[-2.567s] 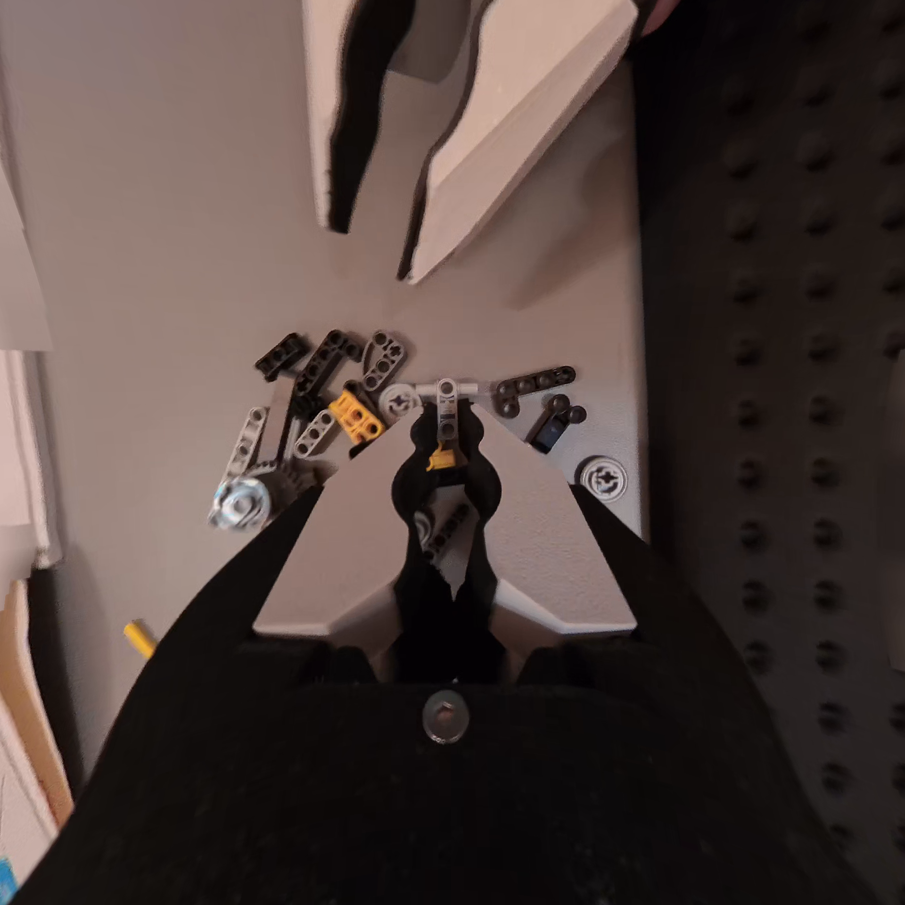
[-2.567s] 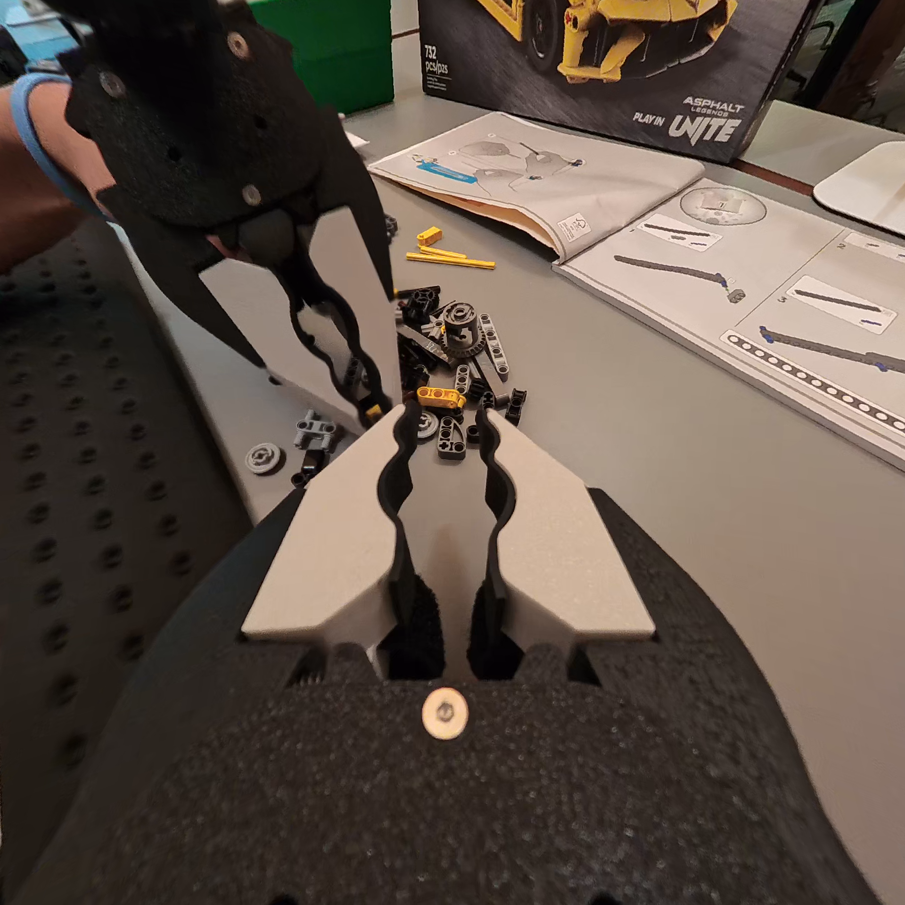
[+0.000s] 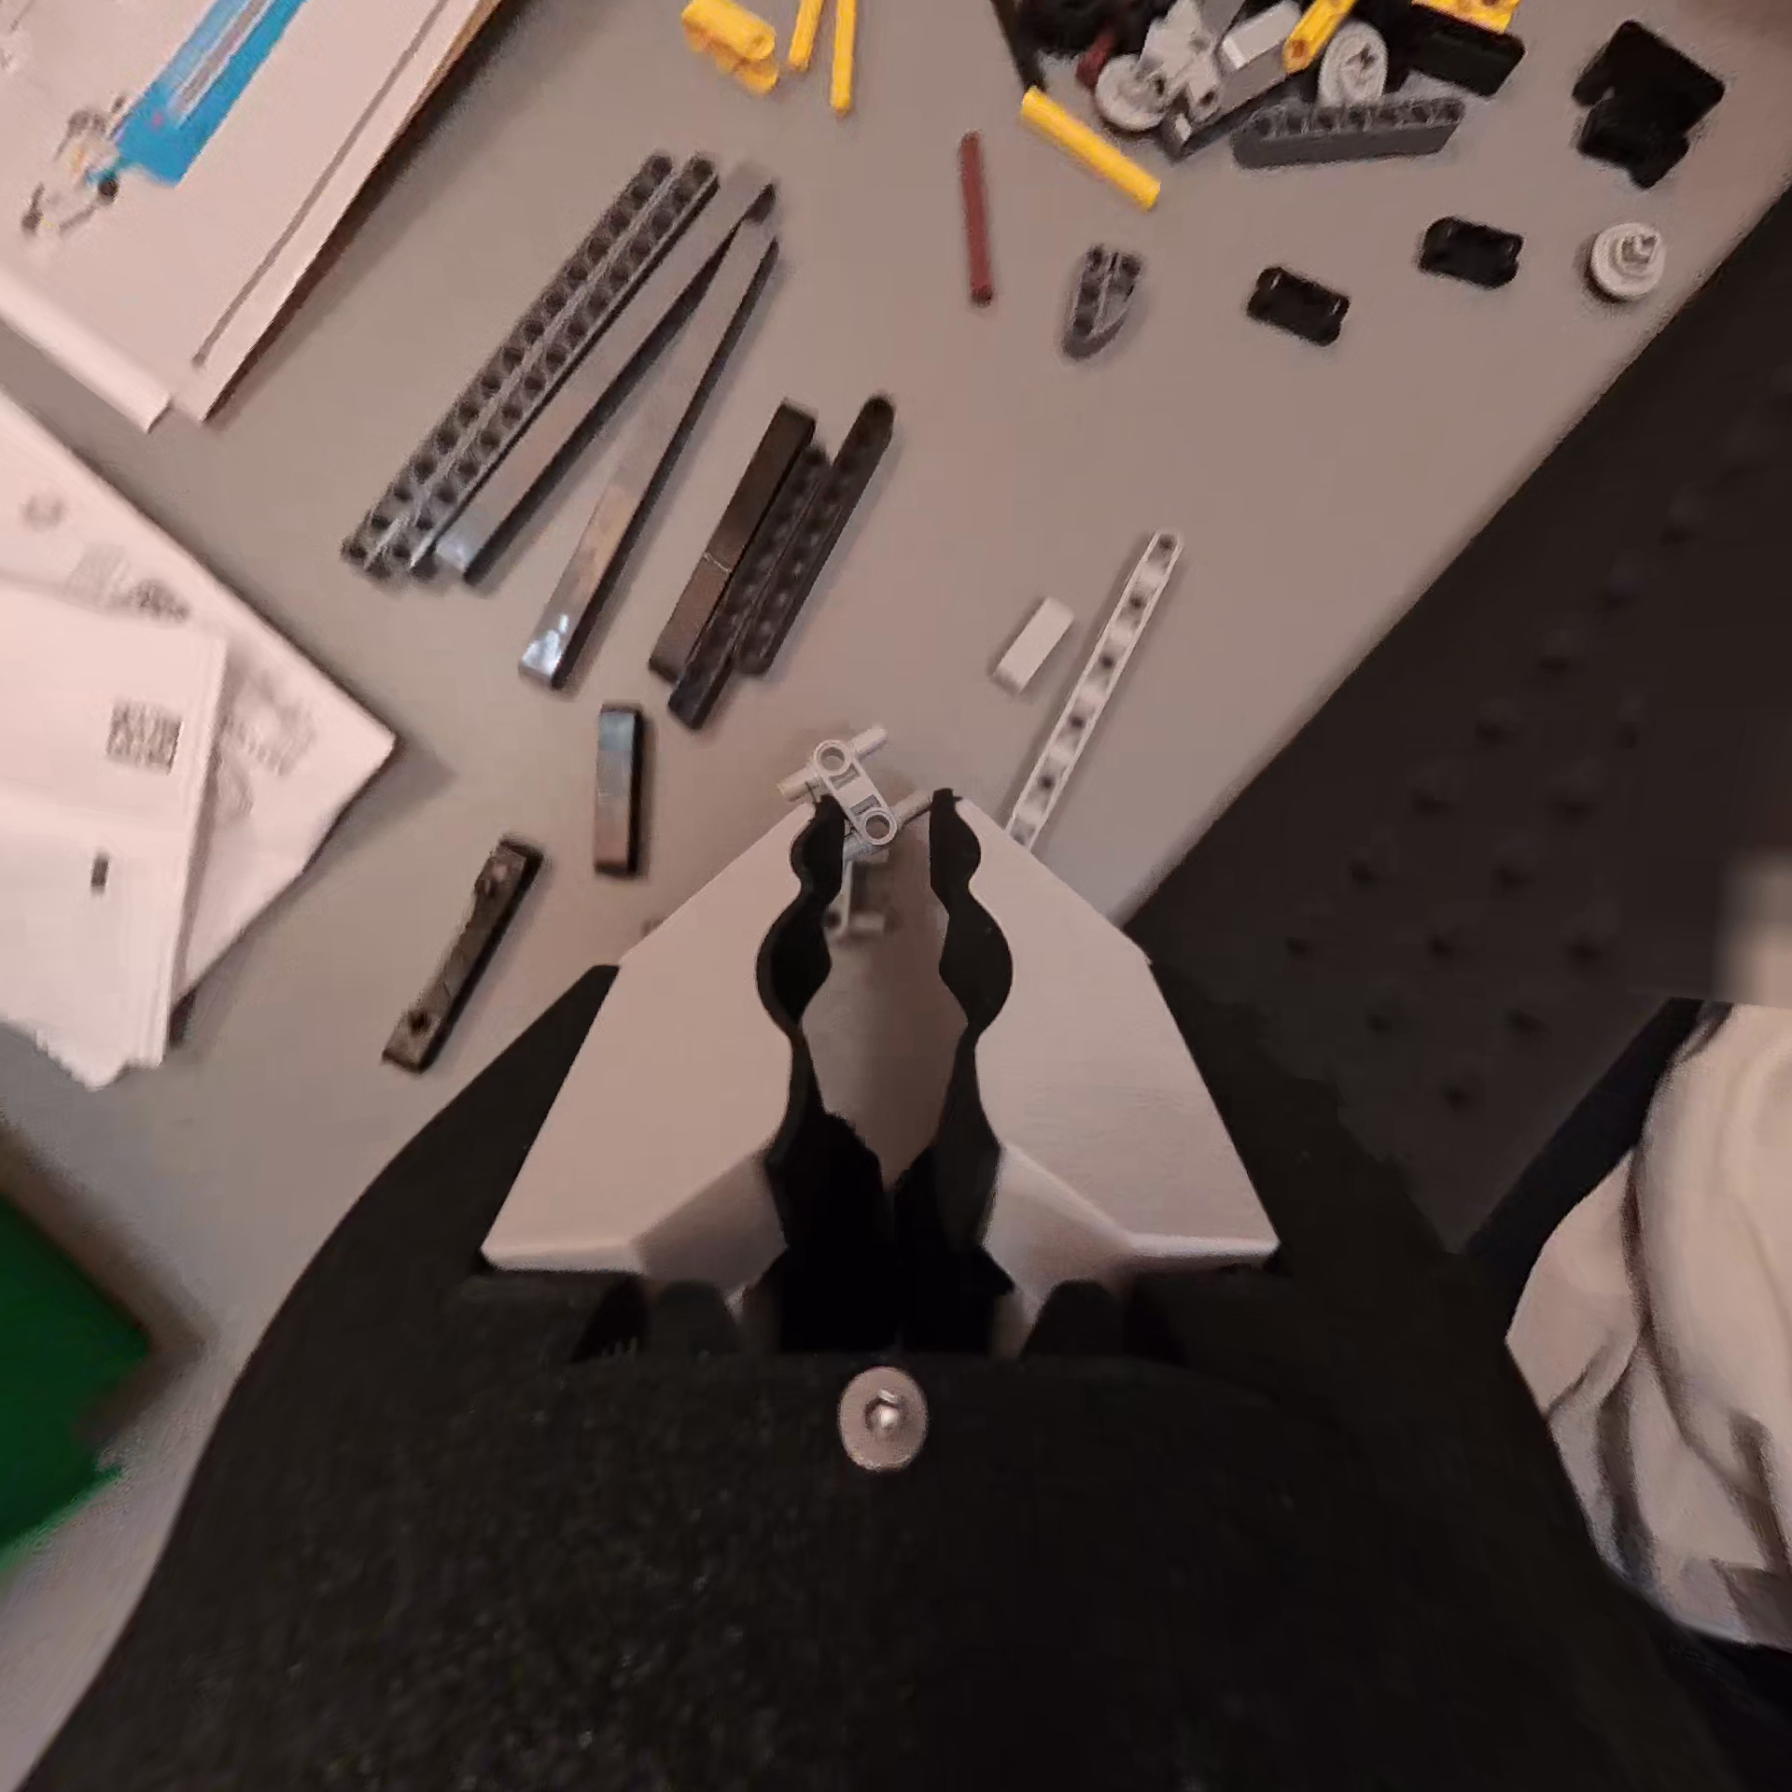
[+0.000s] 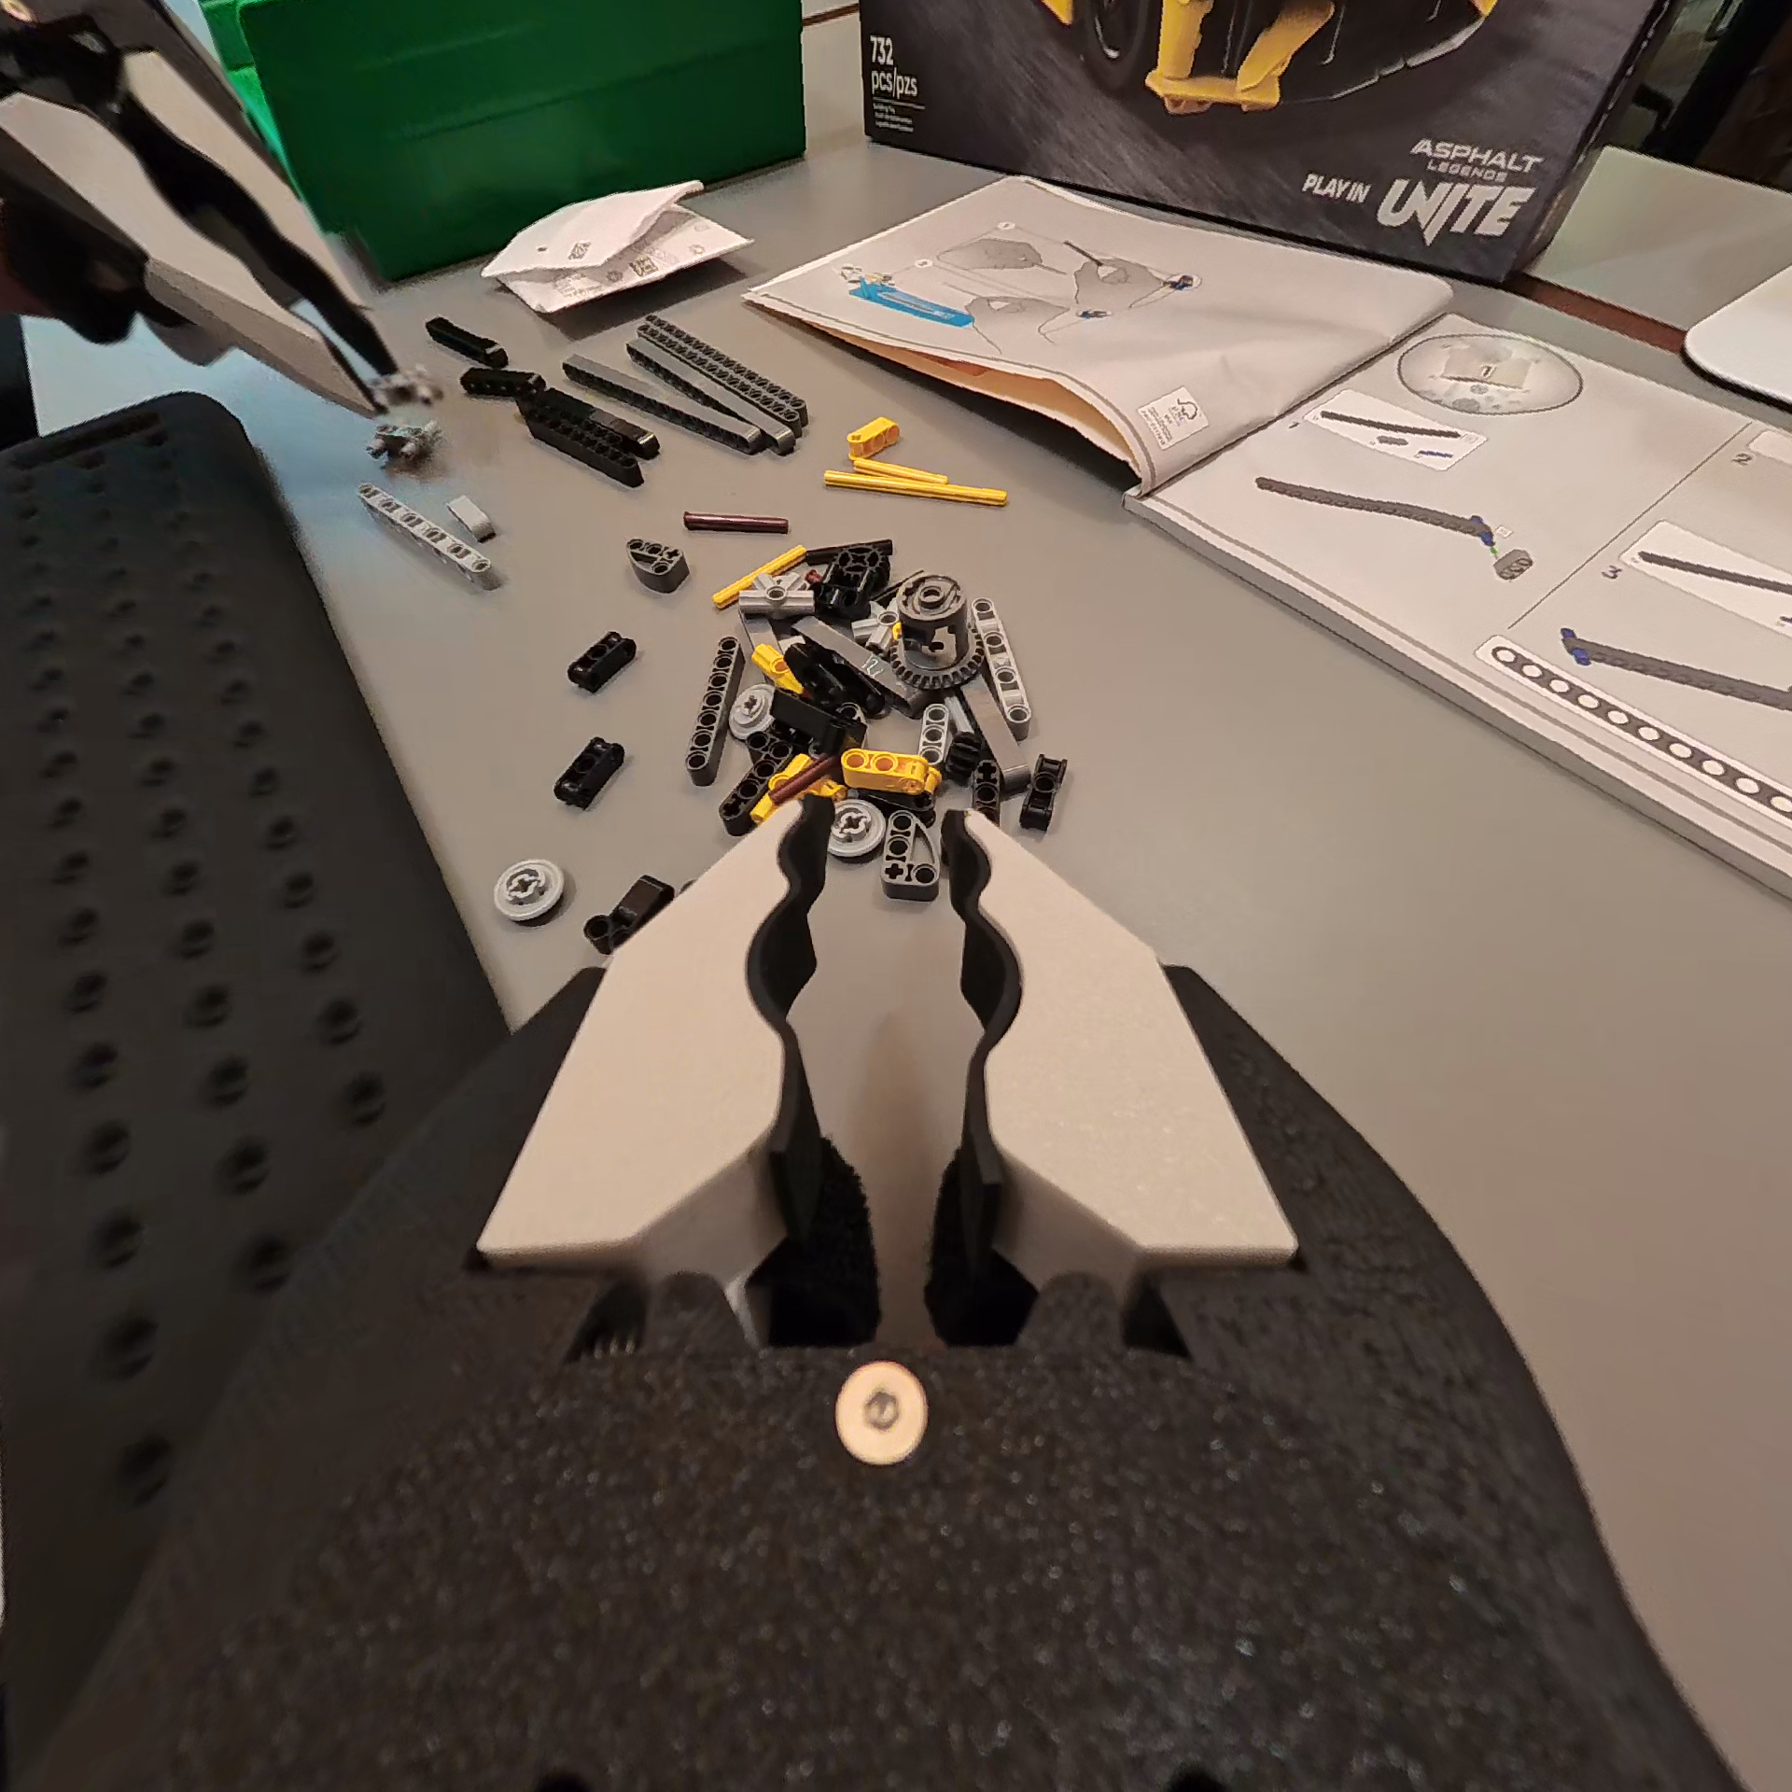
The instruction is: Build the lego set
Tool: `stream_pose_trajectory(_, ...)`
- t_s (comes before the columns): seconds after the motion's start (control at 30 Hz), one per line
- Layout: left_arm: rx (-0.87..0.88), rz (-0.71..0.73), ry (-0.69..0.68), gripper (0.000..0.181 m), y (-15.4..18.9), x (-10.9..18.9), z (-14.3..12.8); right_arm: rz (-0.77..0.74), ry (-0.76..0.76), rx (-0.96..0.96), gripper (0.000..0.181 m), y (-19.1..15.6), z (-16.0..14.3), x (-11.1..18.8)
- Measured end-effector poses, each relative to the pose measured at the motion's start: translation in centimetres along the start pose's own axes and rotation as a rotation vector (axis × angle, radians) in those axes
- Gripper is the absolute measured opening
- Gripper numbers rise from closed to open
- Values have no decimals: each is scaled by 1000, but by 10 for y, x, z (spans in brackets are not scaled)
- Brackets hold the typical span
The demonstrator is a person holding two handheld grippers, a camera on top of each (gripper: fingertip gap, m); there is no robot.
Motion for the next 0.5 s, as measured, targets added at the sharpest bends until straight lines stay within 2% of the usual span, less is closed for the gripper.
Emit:
stream_pose_trajectory(0.1,-8,-22,5,16,1,6,-16,-2,-9,-1,24,0,-1,-1)
stream_pose_trajectory(0.27,-70,-81,-6,16,14,-1,-15,-10,-21,1,24,1,-2,-3)
stream_pose_trajectory(0.37,-102,-77,-71,16,14,-8,-20,-13,-25,0,24,2,-3,-3)
stream_pose_trajectory(0.5,-96,-52,-77,16,6,-8,-22,-13,-22,-1,24,2,-3,-3)
Point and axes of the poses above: each gripper's, where its closed fingertips meet, x back along the fingers, z out of its top, y = z × x across the jaws, the point moved 5 cm from there along x, back along the fingers, and after that the axes turned 5 degrees about -x, right-handed, at the moved point
